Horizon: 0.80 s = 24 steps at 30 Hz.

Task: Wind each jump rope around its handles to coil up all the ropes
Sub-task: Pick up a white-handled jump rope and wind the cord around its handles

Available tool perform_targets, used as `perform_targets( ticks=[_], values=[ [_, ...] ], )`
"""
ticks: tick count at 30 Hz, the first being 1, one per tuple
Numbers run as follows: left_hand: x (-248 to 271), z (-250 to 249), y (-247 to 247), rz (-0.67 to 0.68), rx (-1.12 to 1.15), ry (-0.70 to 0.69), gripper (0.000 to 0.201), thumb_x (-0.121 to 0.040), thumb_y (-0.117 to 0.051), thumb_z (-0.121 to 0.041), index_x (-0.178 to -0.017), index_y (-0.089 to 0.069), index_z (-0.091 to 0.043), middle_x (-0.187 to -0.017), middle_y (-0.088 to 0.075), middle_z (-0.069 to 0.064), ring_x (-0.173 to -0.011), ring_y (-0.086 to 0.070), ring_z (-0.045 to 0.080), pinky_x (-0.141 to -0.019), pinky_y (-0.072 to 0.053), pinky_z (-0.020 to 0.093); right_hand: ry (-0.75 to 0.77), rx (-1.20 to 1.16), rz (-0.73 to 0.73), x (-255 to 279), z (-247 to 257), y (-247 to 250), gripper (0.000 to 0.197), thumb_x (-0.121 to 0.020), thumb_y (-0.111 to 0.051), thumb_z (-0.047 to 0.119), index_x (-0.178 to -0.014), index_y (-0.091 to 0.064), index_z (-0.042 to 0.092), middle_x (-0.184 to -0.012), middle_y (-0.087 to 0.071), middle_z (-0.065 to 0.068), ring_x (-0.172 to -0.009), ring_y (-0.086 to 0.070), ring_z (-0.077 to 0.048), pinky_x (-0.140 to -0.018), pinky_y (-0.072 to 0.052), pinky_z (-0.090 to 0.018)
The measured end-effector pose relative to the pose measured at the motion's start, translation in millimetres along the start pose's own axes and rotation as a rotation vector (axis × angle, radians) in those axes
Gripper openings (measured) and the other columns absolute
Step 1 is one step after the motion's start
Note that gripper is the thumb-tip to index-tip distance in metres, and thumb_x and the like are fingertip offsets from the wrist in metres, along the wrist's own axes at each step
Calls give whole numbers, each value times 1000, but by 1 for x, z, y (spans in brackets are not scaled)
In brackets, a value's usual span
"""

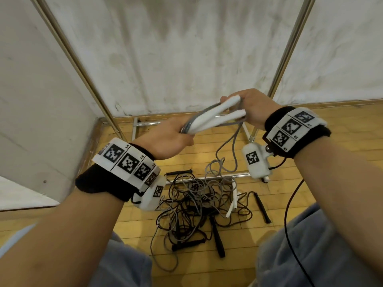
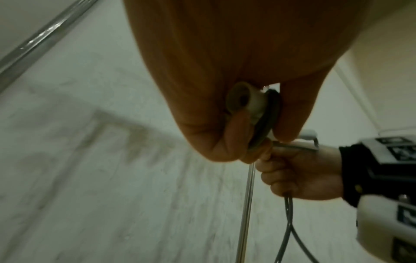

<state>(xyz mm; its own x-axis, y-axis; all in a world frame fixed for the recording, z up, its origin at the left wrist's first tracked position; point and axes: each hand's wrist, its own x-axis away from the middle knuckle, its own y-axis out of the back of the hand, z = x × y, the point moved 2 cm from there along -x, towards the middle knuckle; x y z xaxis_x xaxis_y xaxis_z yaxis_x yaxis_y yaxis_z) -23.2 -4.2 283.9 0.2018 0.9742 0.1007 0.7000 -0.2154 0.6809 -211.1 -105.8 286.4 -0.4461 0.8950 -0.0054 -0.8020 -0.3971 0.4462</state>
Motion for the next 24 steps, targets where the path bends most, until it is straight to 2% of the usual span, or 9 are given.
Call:
perform_targets(
  ticks=[2, 3, 5, 7, 11, 14, 16, 21, 24],
  values=[
    [1, -2, 2, -45, 182, 4, 34, -89, -55, -6, -116, -55, -26, -79, -51, -1, -62, -44, 12, -57, -38, 29, -27, -146, 36, -2, -5, -8, 28, -91, -59, 18, -65, -70, 18, -53, -43, -1, -49, -32, -16, -49, -31, -26],
    [1, -2, 3, -71, 286, 6, 34, -89, -55, -5, -117, -52, -24, -81, -49, 2, -62, -42, 14, -56, -38, 29, -33, -180, 52, -3, -7, -13, 26, -91, -59, 23, -67, -68, 18, -52, -38, 3, -48, -28, -12, -47, -27, -24],
    [0, -3, 3, -150, 465, 26, 30, -83, -58, -7, -110, -51, -19, -82, -46, 7, -60, -38, 14, -52, -36, 27, -41, -156, 62, -3, -11, -23, 23, -91, -59, 33, -74, -67, 20, -49, -38, 10, -45, -28, -9, -44, -26, -22],
    [-4, -1, 2, -241, 590, 81, 26, -78, -58, -8, -102, -49, -17, -81, -44, 11, -55, -37, 13, -47, -34, 25, -38, -106, 46, -2, -15, -35, 20, -91, -57, 36, -77, -66, 25, -45, -41, 15, -43, -31, -7, -43, -28, -22],
    [-11, 10, 3, -372, 722, 160, 28, -80, -53, 7, -95, -44, -14, -72, -39, 9, -48, -31, 12, -41, -28, 24, -32, 77, 105, 8, -17, -63, 26, -94, -51, 35, -74, -64, 26, -42, -44, 15, -41, -32, -8, -44, -28, -24],
    [-16, 21, 4, -450, 648, 206, 25, -80, -51, 4, -97, -44, -13, -75, -40, 10, -48, -31, 13, -42, -29, 24, 24, 209, 117, 14, -7, -72, 34, -97, -45, 31, -68, -60, 23, -47, -42, 11, -41, -34, -6, -45, -29, -23],
    [-20, 28, 2, -472, 473, 228, 24, -84, -55, -5, -103, -44, -13, -76, -44, 6, -51, -38, 15, -44, -36, 26, 69, 340, 148, 17, 2, -75, 36, -99, -41, 29, -68, -57, 19, -54, -44, 6, -46, -38, -9, -46, -30, -21],
    [-26, 42, -6, -402, 143, 239, 28, -88, -62, -18, -106, -40, -18, -83, -49, 0, -60, -49, 15, -50, -44, 28, 72, 475, 249, 25, 11, -76, 34, -100, -36, 27, -78, -59, 15, -65, -50, 7, -61, -45, -8, -61, -33, -27],
    [-27, 44, -10, -301, 49, 221, 31, -84, -65, -14, -108, -45, -18, -82, -50, -2, -59, -49, 15, -50, -41, 27, 79, 390, 224, 26, 13, -68, 36, -100, -38, 26, -69, -57, 19, -59, -46, 8, -51, -45, -1, -51, -30, -15]
  ],
)
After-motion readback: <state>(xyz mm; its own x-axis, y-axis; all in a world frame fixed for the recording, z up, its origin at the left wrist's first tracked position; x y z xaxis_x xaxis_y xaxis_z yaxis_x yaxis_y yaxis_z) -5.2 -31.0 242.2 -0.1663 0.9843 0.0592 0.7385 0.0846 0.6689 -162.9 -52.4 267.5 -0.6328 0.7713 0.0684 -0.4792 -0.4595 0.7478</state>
